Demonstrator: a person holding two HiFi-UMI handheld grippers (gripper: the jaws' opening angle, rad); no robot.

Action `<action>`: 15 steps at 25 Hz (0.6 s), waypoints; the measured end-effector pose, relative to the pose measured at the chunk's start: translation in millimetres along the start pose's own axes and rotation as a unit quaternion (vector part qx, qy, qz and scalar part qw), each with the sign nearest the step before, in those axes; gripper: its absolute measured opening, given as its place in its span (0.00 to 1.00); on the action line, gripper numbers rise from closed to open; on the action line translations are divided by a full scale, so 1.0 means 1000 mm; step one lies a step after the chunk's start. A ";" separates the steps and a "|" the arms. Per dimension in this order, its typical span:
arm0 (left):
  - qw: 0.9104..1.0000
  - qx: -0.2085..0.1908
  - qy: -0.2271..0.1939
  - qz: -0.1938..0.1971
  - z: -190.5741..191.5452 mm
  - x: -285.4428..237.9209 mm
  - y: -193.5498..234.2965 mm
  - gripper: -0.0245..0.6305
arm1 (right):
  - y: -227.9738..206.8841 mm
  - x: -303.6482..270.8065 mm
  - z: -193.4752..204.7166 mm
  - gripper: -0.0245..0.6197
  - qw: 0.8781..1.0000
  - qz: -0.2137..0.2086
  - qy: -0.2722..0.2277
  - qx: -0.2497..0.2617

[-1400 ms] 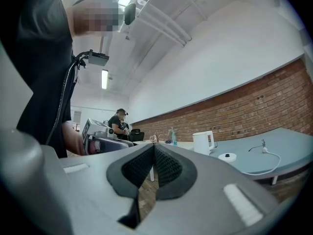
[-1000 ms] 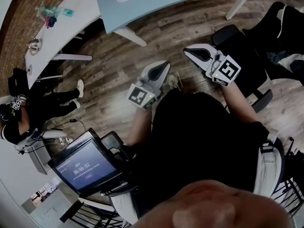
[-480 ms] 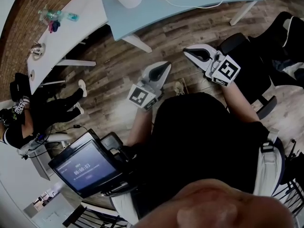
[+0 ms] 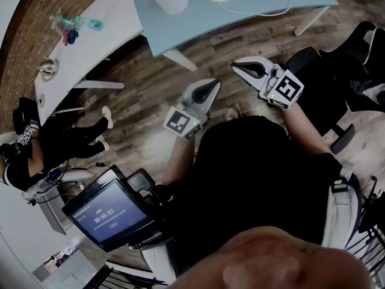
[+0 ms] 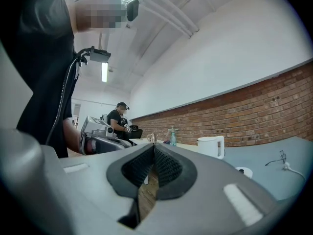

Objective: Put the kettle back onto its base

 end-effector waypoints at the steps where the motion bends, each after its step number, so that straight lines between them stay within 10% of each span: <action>1: 1.000 -0.002 -0.003 0.003 0.000 -0.001 -0.001 0.04 | 0.002 0.000 0.001 0.05 1.000 -0.002 -0.002 0.000; 15: 0.999 -0.019 -0.030 0.005 -0.007 0.019 0.018 0.04 | 0.008 -0.016 0.004 0.05 1.000 0.010 -0.013 -0.010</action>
Point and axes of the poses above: the fingertips, and each gripper's own axes: x backward along the fingers, y to its left, z out of its underside, the point moved 5 cm from there along x, backward along the fingers, and after that the axes turned 8 degrees about x, right-handed, at the moved point
